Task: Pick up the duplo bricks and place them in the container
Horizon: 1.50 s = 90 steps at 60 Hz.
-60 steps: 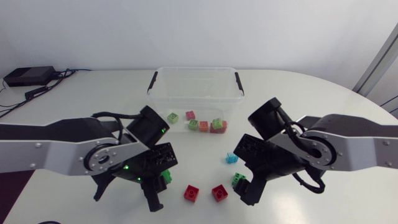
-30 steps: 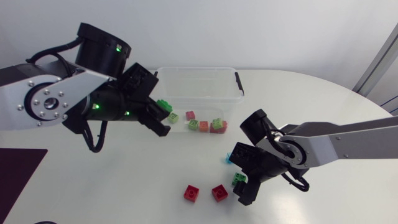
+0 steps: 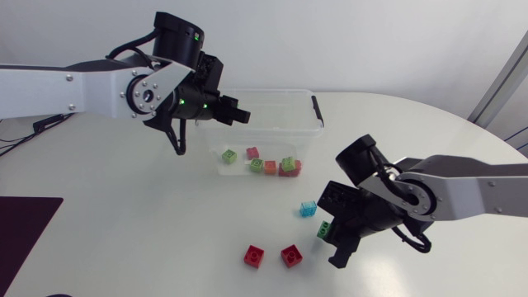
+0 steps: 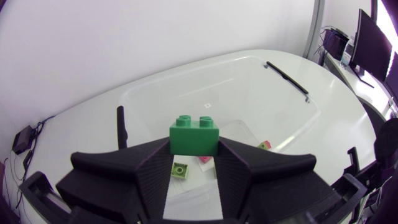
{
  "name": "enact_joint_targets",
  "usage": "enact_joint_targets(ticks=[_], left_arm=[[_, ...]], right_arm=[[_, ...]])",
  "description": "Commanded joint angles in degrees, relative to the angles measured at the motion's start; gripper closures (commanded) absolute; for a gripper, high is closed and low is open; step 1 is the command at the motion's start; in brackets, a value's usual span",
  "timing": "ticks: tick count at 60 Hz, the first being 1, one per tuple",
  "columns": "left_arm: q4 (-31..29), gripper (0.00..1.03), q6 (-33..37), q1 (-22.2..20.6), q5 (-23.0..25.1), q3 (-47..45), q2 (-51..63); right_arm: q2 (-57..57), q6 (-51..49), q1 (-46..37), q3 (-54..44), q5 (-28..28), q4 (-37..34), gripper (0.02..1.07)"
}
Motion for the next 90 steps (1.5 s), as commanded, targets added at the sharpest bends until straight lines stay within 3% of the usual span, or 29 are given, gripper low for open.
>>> enact_joint_targets(ticks=[1,3,4,5,8,19,29,42,59,64,69,75,90], left_arm=[[2.37,0.63,-2.11,0.43,-1.98,3.78,4.14],[2.72,0.54,-2.11,0.43,-2.24,4.13,4.76],[2.72,0.42,-2.11,0.52,-2.51,4.65,5.28],[2.72,0.21,-2.20,0.61,-3.21,5.45,6.16],[2.72,0.06,-2.46,0.70,-5.06,6.85,7.22],[-0.10,0.05,-2.02,2.19,-5.41,6.32,2.91],[-5.37,0.06,5.53,2.81,3.03,-2.11,-9.22],[-9.06,0.06,13.80,1.75,8.48,-13.28,-17.74],[-11.52,0.07,23.55,-8.53,10.15,-26.11,-22.22],[-11.52,0.07,24.96,-11.17,10.15,-27.60,-21.61],[-11.52,0.09,26.80,-14.16,10.15,-28.66,-19.85],[-12.75,0.10,29.70,-16.97,10.15,-28.92,-18.01],[-15.30,0.13,36.73,-21.63,10.06,-27.78,-10.80]], right_arm=[[-2.72,-0.96,-0.40,2.96,0.49,-2.19,0.84],[-3.25,-0.96,-0.49,3.84,0.49,-3.07,0.84],[-3.78,-0.88,-0.76,4.90,0.58,-3.86,0.84],[-4.04,-0.88,-0.93,5.51,0.76,-4.13,0.84],[-4.83,-0.88,-1.81,8.77,0.85,-6.15,0.84],[-5.01,0.35,-4.97,18.96,1.64,-7.55,0.84],[-1.41,3.96,-5.15,27.22,1.90,-5.97,0.84],[5.71,7.56,-4.89,35.57,2.43,-2.11,0.84],[16.70,12.48,-4.89,45.15,2.34,3.34,0.83],[19.86,13.54,-4.80,47.35,2.34,4.13,0.72],[23.20,14.42,-4.62,49.72,3.39,4.57,0.50],[26.28,15.65,-3.83,52.01,5.15,4.66,0.10],[15.56,23.82,-3.92,45.86,6.65,4.13,0.07]])
